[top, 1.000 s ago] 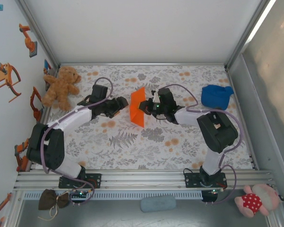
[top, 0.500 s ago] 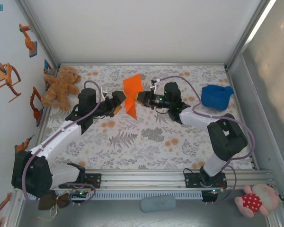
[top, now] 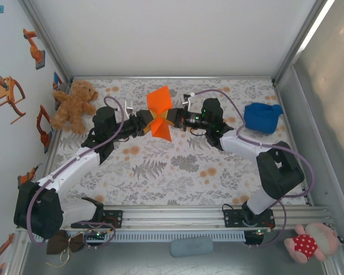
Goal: Fold a paper plane with a square sheet of paper (pick it up from the middle)
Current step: Turn over the paper at the center of the table.
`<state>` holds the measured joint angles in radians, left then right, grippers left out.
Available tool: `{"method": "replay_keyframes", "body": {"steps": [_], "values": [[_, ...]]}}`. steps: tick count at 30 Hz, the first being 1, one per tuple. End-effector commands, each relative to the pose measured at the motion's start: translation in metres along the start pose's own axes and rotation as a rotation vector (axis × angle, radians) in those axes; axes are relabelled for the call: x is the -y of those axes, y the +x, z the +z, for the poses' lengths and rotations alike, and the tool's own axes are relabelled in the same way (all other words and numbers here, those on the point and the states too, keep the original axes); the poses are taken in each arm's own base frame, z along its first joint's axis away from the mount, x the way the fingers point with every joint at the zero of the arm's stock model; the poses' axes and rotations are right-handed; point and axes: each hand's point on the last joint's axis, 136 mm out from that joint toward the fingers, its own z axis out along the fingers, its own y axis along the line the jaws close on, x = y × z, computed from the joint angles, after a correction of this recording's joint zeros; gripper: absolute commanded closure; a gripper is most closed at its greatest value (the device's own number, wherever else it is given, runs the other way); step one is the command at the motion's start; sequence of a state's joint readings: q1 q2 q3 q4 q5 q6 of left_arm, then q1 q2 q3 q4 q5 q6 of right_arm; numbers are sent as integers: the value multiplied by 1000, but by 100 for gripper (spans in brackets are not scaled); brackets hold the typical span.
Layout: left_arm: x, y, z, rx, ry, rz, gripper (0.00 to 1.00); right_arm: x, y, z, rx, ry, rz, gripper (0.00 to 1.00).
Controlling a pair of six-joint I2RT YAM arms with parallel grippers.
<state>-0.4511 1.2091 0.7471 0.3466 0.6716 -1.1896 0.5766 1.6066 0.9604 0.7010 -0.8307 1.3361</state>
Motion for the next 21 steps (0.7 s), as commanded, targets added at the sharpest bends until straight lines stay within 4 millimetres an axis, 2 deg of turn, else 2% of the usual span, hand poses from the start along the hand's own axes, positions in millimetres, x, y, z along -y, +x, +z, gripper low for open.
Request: {"method": "replay_keyframes", "body": {"steps": [1,6,12,21], "values": [[10,5,-3,-14,39,35,51,-22,-5,-2,-2,-49,-41,100],[6,6,-5,-11,19,49,59,-14,-10,-4,10,-34,-28,99],[5,1,-4,0,12,53,70,-8,-14,-7,23,-12,-13,94],[7,-4,-1,4,14,59,80,4,-14,-13,32,64,-5,88]]}}
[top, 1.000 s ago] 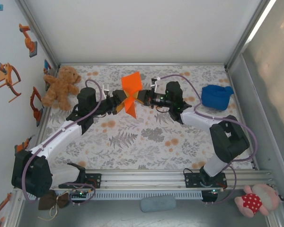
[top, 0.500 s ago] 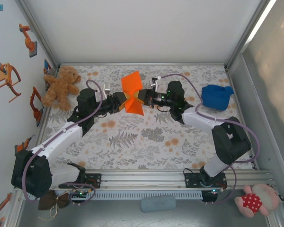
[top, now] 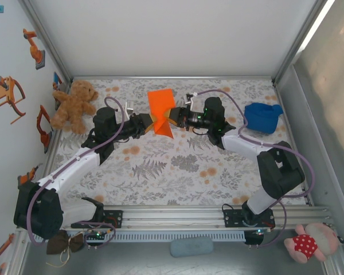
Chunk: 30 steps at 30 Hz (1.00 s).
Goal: Fold a paper plane with a square sheet of paper (pick it up from the middle)
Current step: Turn over the paper at the center of the table.
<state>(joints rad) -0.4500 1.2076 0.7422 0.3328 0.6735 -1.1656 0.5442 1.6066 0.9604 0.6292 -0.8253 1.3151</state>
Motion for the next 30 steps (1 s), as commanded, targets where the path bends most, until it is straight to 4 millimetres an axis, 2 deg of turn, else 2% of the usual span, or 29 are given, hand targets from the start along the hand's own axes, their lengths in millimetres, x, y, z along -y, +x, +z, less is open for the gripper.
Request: {"method": "replay_keyframes", "body": {"steps": [1,7,9,12,16,20,23,30], "values": [[11,-6,0,9,25,47,82,-11,-4,-5,11,23,-60,86],[1,-8,3,0,-17,50,88,-1,-5,-17,37,147,-108,69],[-7,-8,4,-7,-61,54,88,5,-8,-24,59,206,-127,64],[-22,-8,0,-19,-165,92,88,18,-11,-38,91,335,-153,61],[-59,-12,-20,-35,-466,189,89,37,-19,-64,157,543,-192,61],[-88,-25,-58,-39,-836,358,90,49,-24,-98,235,748,-200,62],[-90,-37,-75,-41,-1039,515,90,50,-22,-123,291,841,-202,62],[-97,-53,-77,-37,-1388,764,90,62,3,-180,390,1010,-140,62]]}}
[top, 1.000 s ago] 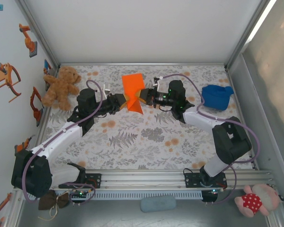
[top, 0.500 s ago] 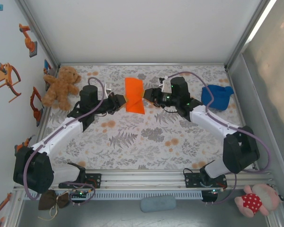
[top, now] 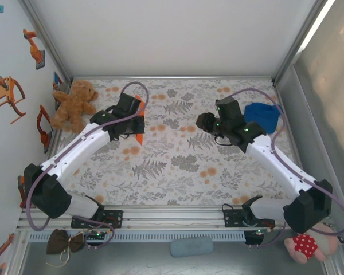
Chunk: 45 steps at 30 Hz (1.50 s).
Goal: Fold a paper plane with a square sheet of paper (pick it up from the middle)
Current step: Turn over the paper at the center of the table.
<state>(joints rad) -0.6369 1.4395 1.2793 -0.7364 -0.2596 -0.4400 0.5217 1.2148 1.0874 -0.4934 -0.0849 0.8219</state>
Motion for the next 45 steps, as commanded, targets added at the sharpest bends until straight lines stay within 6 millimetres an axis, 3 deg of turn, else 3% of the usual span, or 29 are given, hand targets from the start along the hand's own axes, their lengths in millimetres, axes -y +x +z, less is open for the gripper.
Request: {"method": "replay_keyframes", "body": {"steps": [1,7,10,14,19,22,30,33,37,40,45], "values": [[-35,4,1,-15,-329,190,90,46,13,-15,21,178,27,62],[-16,6,18,7,-528,358,90,74,30,-38,32,254,41,62],[5,13,35,1,-574,437,91,81,32,-42,25,284,17,62],[41,26,64,-29,-595,519,91,76,30,-41,-3,283,-41,62],[78,58,101,-128,-527,512,87,75,21,-48,18,273,-46,62],[93,72,112,-176,-449,444,82,79,18,-49,12,263,-18,62],[129,93,114,-248,-160,254,57,89,5,-50,44,295,12,62],[131,91,107,-258,-67,176,52,86,2,-42,34,284,-2,62],[124,81,89,-250,76,42,44,76,5,-15,-24,220,-10,62],[108,72,74,-228,152,-50,37,63,12,11,-79,141,-4,62],[65,62,56,-189,158,-159,20,40,27,54,-154,112,-43,54]]}}
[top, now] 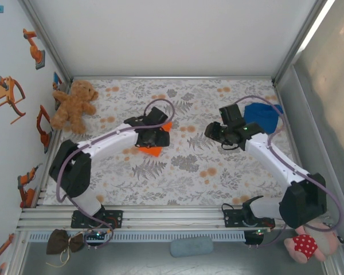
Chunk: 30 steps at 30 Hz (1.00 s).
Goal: Fold a paper plane with a square sheet of paper (pick it up from the middle)
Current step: Turn over the paper at the center of the table, then third fold the triangle at the center of the table.
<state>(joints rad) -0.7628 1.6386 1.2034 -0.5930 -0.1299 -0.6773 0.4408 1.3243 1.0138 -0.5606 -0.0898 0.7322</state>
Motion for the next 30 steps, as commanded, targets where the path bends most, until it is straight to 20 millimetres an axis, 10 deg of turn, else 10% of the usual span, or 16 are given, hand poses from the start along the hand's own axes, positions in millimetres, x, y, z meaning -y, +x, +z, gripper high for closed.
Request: {"method": "replay_keyframes", "body": {"steps": [1,7,15,24,30], "values": [[-14,-1,-11,12,59,-74,15,-45,-1,21,-20,-94,-55,54],[-63,-6,-22,58,85,-209,0,-112,24,75,-131,-186,-99,64],[-108,6,-19,52,89,-385,4,-173,53,133,-274,-312,-22,79],[-112,12,-13,24,104,-421,4,-162,78,184,-398,-223,30,82],[-105,11,-10,8,140,-421,4,-145,81,183,-455,-167,-17,82]]}}
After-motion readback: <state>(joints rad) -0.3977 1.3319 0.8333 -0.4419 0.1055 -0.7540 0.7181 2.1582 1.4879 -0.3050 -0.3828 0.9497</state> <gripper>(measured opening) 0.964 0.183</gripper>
